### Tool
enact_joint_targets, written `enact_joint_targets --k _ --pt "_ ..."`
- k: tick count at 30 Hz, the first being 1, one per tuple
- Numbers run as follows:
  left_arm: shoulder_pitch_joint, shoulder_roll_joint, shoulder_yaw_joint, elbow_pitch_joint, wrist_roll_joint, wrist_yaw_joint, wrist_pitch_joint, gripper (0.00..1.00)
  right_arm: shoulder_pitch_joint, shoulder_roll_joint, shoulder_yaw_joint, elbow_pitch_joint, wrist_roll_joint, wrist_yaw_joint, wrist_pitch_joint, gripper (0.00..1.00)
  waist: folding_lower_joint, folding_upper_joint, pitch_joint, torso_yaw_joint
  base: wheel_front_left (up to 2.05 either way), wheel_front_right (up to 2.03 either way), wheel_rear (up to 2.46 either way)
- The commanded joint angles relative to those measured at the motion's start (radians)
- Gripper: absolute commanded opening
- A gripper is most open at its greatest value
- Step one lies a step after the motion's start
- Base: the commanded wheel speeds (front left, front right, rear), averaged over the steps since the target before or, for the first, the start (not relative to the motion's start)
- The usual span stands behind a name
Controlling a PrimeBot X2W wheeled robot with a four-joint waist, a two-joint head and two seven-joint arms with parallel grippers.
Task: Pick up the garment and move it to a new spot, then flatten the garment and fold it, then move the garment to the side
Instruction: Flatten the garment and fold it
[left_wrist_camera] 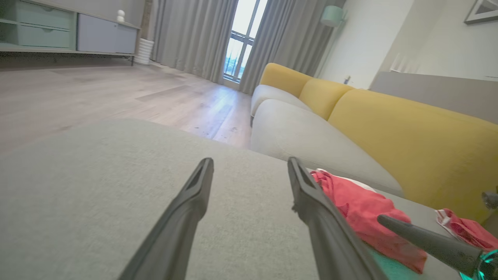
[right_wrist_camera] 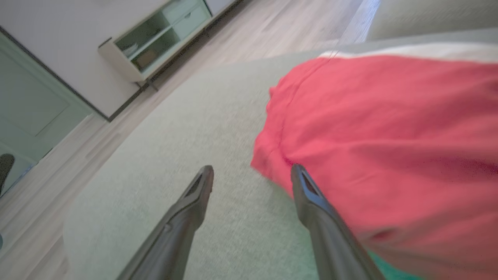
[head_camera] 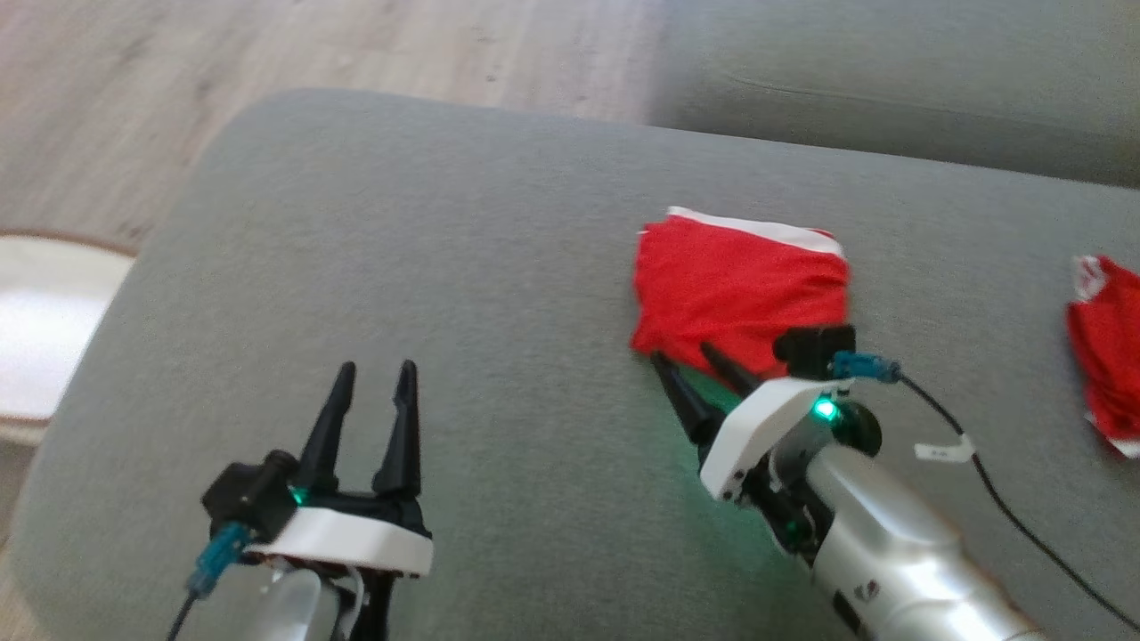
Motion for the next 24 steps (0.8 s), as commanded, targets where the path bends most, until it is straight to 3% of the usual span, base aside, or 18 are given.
enact_joint_targets --k 1,4,7,10,13,19,24 --pt "-0.039 0.012 0.047 -0.041 0.008 0.001 -0.005 1.0 -0.051 -0.007 0.008 -0.041 0.009 -0.001 -0.028 1.0 0.0 0.0 -0.01 -0.064 0.0 0.0 0.0" --pt "-0.043 0.013 0.075 -0.066 0.013 0.001 -0.005 1.0 -0.065 -0.044 0.01 -0.077 -0.013 -0.001 -0.088 1.0 0.0 0.0 -0.013 -0.129 0.0 0.0 0.0" --pt "-0.044 0.011 0.101 -0.094 0.022 0.001 -0.005 1.0 -0.084 -0.102 -0.018 -0.078 -0.126 -0.001 -0.178 1.0 0.0 0.0 -0.014 -0.186 0.0 0.0 0.0" --pt "-0.042 0.008 0.123 -0.114 0.036 0.001 -0.005 1.0 -0.061 -0.127 -0.098 -0.094 -0.206 -0.001 -0.2 1.0 0.0 0.0 -0.012 -0.235 0.0 0.0 0.0" --pt "-0.038 0.003 0.148 -0.126 0.049 0.001 -0.005 1.0 -0.017 -0.146 -0.242 -0.179 -0.32 -0.001 -0.204 1.0 0.0 0.0 -0.008 -0.274 0.0 0.0 0.0" --pt "-0.022 -0.012 0.177 -0.152 0.069 0.001 -0.005 1.0 0.186 -0.068 -0.536 -0.407 -0.55 -0.001 -0.204 1.0 0.0 0.0 0.002 -0.306 0.0 0.0 0.0" --pt "0.009 -0.02 0.196 -0.139 0.104 0.001 -0.005 1.0 0.309 0.002 -0.632 -0.514 -0.634 -0.001 -0.204 1.0 0.0 0.0 0.005 -0.312 0.0 0.0 0.0"
